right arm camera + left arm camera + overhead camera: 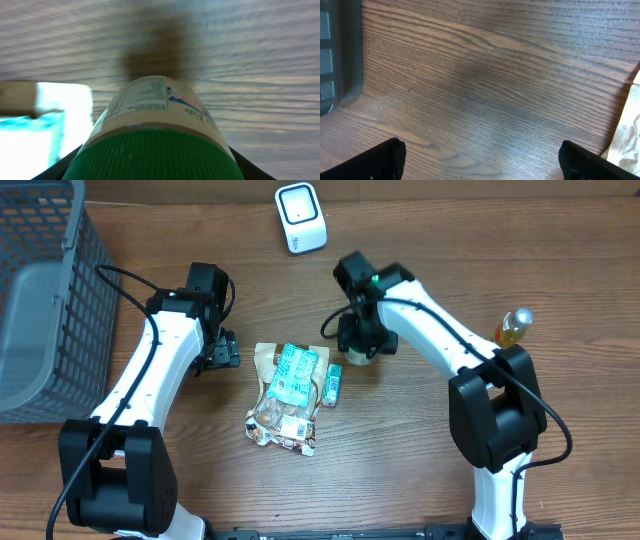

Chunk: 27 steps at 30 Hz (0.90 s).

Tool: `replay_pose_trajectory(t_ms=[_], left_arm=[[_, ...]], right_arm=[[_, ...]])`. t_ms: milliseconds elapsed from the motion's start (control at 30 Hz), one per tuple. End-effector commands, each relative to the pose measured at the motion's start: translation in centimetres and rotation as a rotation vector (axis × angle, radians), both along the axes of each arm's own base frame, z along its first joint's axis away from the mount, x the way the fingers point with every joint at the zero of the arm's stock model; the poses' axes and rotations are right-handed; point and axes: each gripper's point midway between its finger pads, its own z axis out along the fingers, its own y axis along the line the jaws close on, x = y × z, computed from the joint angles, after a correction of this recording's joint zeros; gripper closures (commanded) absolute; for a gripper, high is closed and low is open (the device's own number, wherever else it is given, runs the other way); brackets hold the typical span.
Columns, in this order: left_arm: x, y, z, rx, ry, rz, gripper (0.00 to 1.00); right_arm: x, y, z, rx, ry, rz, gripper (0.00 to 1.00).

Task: Scan the item barcode
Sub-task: 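Lift the jar with the right gripper off the table, then hold the jar under the white barcode scanner with right gripper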

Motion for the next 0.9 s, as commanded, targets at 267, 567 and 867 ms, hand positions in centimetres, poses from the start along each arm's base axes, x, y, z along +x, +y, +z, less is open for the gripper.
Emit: replay_pose_trajectory(t_ms=[267, 567, 867], left_arm=[[0.6, 0.2, 1.1, 0.007, -0.043, 0.016, 0.01], [0.6, 0.2, 1.1, 0.007, -0.043, 0.016, 0.01], [0.6, 0.2, 1.1, 0.007, -0.043, 0.016, 0.01]], right_arm=[[2.9, 0.8, 12.8, 0.069, -0.178, 0.066, 0.47], [1.3, 0.6, 12.5, 0.064, -0.109, 0.072, 0.48], [1.0, 1.7, 12.9, 0.103, -0.116, 0.19, 0.47]])
